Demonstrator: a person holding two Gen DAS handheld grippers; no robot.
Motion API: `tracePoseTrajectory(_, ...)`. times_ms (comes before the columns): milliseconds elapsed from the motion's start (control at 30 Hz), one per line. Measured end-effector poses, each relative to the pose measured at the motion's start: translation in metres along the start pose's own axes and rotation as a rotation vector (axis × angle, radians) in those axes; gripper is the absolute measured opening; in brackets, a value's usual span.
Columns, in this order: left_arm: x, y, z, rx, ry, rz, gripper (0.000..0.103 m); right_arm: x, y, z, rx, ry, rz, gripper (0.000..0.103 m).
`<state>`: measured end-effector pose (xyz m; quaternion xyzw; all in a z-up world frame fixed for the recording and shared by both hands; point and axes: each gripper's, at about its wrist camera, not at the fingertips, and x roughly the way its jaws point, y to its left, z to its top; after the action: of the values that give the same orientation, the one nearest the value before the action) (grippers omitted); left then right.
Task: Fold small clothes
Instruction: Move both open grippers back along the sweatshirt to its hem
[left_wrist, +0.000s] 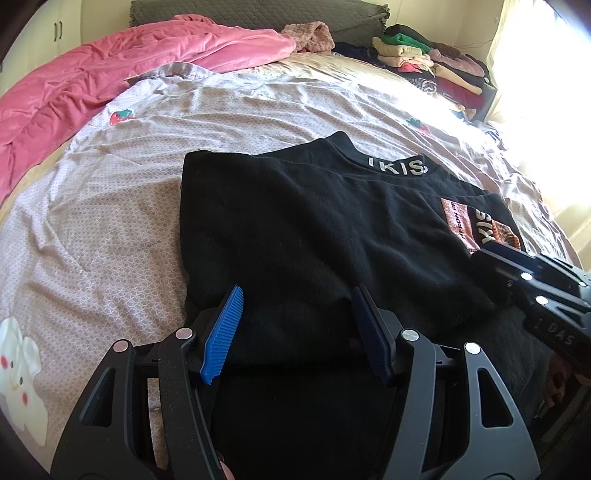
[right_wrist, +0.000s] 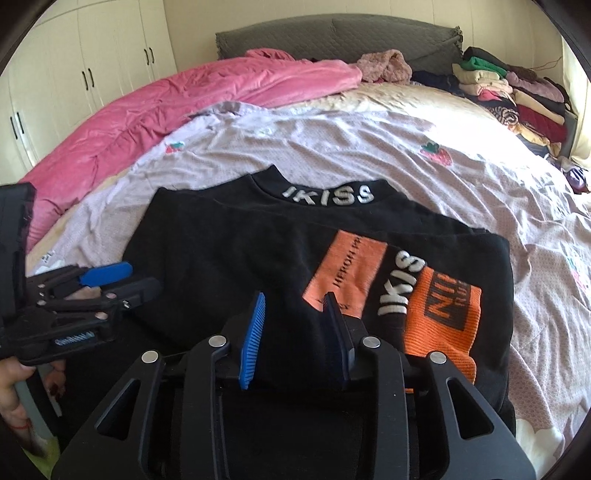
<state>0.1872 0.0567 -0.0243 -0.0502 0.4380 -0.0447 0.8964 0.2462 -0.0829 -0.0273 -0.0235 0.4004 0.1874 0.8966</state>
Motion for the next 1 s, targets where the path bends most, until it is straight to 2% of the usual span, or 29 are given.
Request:
tracePoseTrajectory(167, -0.001, 0.0, -0.003, -0.001, 0.005, -0.018, 0.054, 0.009, -0.027, -0.012, 0.071, 0.047, -0.03, 0.037)
tracePoseTrajectory(267, 0.0, 0.001, -0.003, 0.002, 0.005, -0.016, 0.054, 0.01, -0.025, -0.014, 0.068, 0.05, -0.031, 0.039)
tracePoseTrajectory(333, -0.001, 0.001, -0.003, -0.001, 0.005, -0.021, 0.054, 0.009, -0.024, -0.015, 0.072, 0.045, -0.008, 0.048)
tracePoseTrajectory(700, -0.016, 0.005, -0.006, -0.01, -0.017, -0.03, 0.054, -0.014, -0.032, -0.019, 0.125, 0.006, 0.052, 0.051)
tracePoseTrajectory(767, -0.019, 0.006, -0.006, -0.014, -0.024, -0.033, 0.056, -0.019, -0.03, -0.019, 0.121, -0.001, 0.052, 0.055)
tracePoseTrajectory(900, -0.028, 0.015, -0.008, -0.036, -0.037, -0.022, 0.069, -0.027, -0.027, -0.017, 0.113, -0.022, 0.026, 0.067)
tracePoseTrajectory(1000, -0.035, 0.024, -0.008, -0.063, -0.05, -0.017, 0.071, -0.033, -0.029, -0.017, 0.124, -0.03, 0.011, 0.07)
